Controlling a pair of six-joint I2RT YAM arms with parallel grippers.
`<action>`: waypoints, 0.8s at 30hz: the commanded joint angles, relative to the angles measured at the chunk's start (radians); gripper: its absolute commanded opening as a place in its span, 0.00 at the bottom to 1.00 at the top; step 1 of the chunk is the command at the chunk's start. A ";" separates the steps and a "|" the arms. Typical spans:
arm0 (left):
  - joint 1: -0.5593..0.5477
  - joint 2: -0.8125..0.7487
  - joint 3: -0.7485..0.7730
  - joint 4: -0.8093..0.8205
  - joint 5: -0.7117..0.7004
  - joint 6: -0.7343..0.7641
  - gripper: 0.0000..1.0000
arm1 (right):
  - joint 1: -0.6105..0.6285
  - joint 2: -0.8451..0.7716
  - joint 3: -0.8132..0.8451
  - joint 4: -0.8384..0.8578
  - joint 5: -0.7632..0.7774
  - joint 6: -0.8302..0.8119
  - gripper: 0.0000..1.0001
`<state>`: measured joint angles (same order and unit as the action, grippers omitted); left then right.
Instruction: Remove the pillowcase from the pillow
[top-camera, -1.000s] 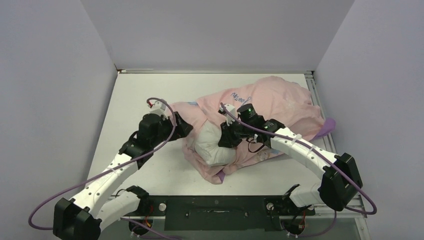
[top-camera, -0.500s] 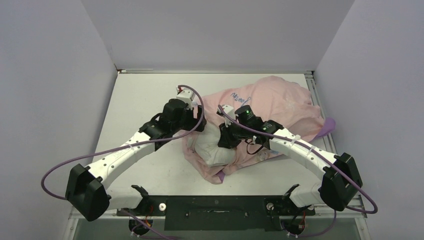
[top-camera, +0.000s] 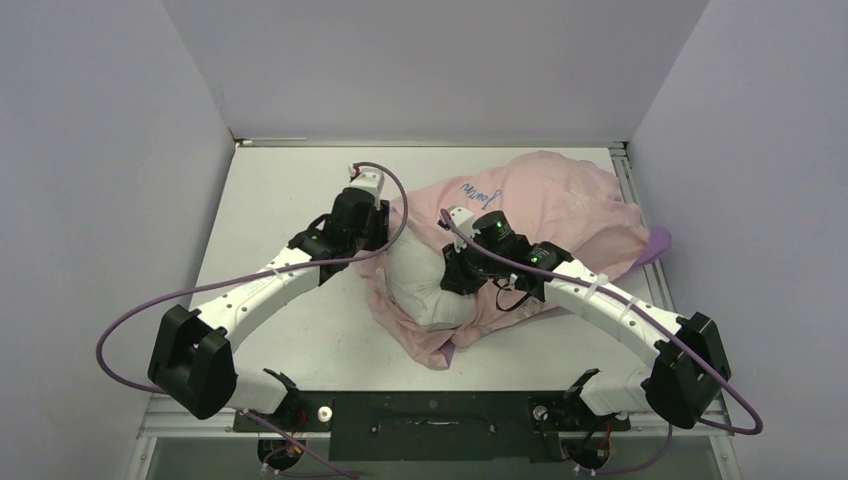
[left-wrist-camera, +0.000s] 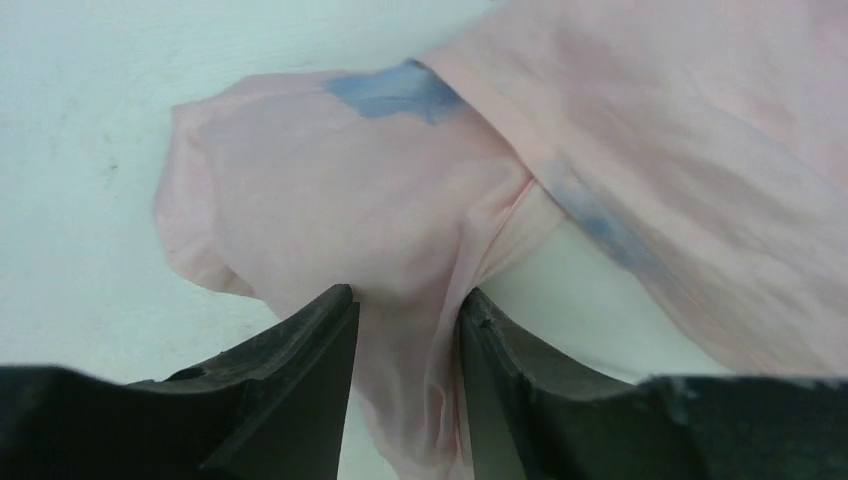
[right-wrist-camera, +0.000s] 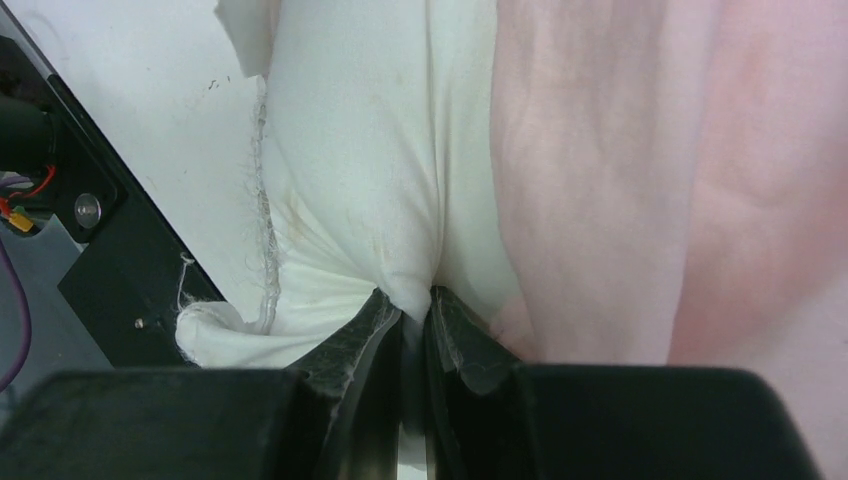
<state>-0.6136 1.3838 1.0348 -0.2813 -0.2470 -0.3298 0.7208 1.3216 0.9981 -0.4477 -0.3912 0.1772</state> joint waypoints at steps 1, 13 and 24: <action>0.122 0.007 0.013 0.007 -0.083 -0.003 0.40 | -0.022 -0.053 -0.025 -0.099 0.101 0.015 0.05; 0.318 0.055 -0.145 0.111 0.213 -0.136 0.00 | -0.043 -0.048 0.018 -0.135 0.117 0.014 0.05; 0.317 -0.019 -0.268 0.239 0.454 -0.220 0.00 | 0.084 0.024 0.343 -0.223 0.120 -0.012 0.43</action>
<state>-0.3038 1.4200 0.7994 -0.1226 0.1104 -0.5137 0.7475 1.3300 1.2095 -0.6407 -0.3176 0.1875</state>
